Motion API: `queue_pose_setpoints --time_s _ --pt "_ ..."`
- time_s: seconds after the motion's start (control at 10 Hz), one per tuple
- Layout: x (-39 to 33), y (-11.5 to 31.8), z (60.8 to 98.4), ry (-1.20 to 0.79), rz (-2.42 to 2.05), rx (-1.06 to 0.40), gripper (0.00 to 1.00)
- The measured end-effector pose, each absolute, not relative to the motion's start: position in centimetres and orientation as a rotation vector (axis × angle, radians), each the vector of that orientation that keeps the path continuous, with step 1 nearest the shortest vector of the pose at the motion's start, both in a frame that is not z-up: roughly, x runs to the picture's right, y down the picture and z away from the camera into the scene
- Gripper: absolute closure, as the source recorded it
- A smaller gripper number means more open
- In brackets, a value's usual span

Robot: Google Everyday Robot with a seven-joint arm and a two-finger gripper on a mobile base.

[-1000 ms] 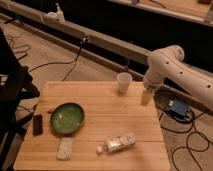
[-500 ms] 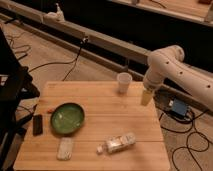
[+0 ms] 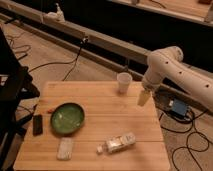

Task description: Drag the ceramic bowl in a circle

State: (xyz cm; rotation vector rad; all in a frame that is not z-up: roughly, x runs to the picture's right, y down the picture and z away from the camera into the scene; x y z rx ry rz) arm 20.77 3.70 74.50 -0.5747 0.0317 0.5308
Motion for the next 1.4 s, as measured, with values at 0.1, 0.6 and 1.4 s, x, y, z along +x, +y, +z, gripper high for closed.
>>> queue_pose_setpoints --time_s 0.1,0.6,1.4 --pt "19.9 4.0 74.7 0.039 0.619 -0.587 0.2" --pt "14.7 4.2 75.3 0.034 0.948 -0.62 0.2" --pt "5.0 7.9 76.0 -0.02 0.981 -0.777 0.2"
